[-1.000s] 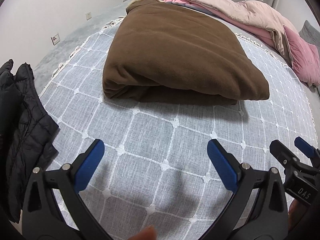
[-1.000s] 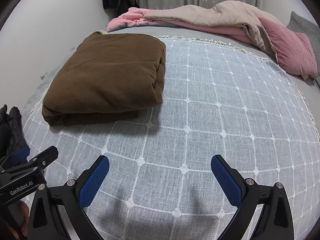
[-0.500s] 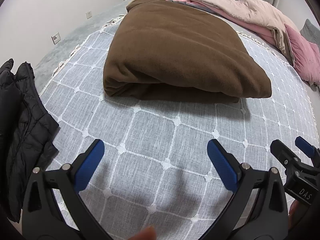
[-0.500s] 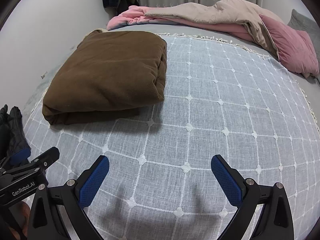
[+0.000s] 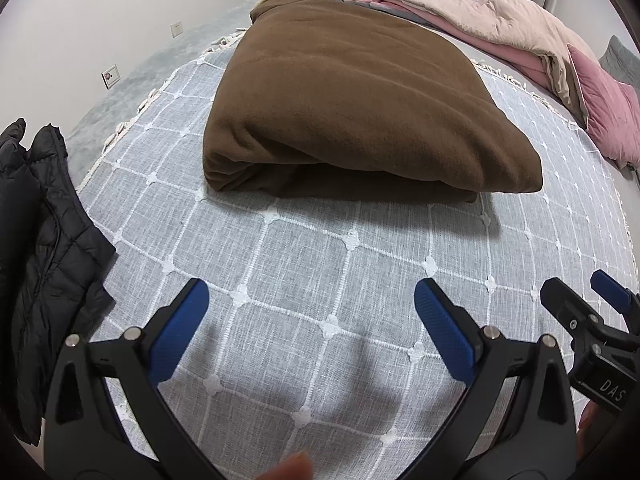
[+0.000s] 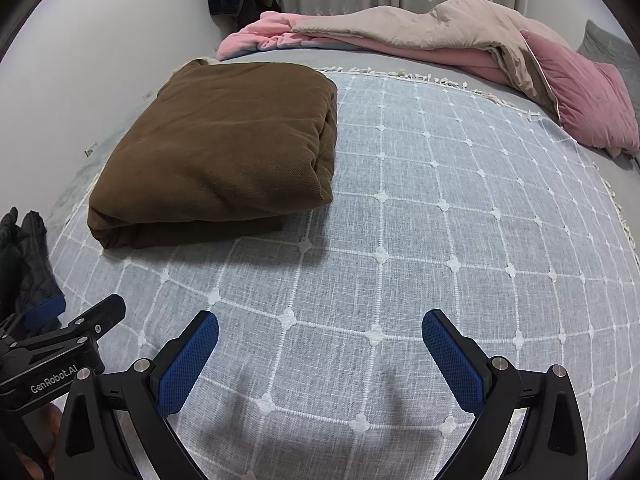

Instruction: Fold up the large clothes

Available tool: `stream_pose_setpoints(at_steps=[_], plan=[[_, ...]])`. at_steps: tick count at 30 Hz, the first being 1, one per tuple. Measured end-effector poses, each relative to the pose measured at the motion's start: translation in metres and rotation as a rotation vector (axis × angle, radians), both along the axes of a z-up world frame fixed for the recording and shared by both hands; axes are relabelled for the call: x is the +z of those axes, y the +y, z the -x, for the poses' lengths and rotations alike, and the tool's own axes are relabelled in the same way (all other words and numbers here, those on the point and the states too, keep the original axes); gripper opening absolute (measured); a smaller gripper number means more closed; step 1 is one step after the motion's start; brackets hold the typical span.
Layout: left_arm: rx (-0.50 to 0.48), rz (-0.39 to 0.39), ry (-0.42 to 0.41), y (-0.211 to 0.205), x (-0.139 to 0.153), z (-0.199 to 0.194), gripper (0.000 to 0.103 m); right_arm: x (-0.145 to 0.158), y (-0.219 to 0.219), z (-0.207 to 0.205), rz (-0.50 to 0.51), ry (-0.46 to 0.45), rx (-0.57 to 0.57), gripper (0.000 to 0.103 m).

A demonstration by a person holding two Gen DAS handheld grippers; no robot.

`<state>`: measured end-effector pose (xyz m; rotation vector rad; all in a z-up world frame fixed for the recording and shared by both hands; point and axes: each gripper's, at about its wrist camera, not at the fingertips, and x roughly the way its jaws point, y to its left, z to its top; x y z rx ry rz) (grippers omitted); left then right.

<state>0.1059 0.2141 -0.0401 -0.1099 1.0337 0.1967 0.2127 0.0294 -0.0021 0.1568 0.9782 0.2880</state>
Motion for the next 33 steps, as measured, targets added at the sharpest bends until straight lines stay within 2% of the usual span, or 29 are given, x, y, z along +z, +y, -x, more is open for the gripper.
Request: stream_pose_setpoints(at_steps=[33], plan=[[-0.002, 0.000, 0.001, 0.0000, -0.0002, -0.0003, 0.102, -0.0023, 0.0058, 0.0026, 0.010, 0.008, 0.015, 0.102]])
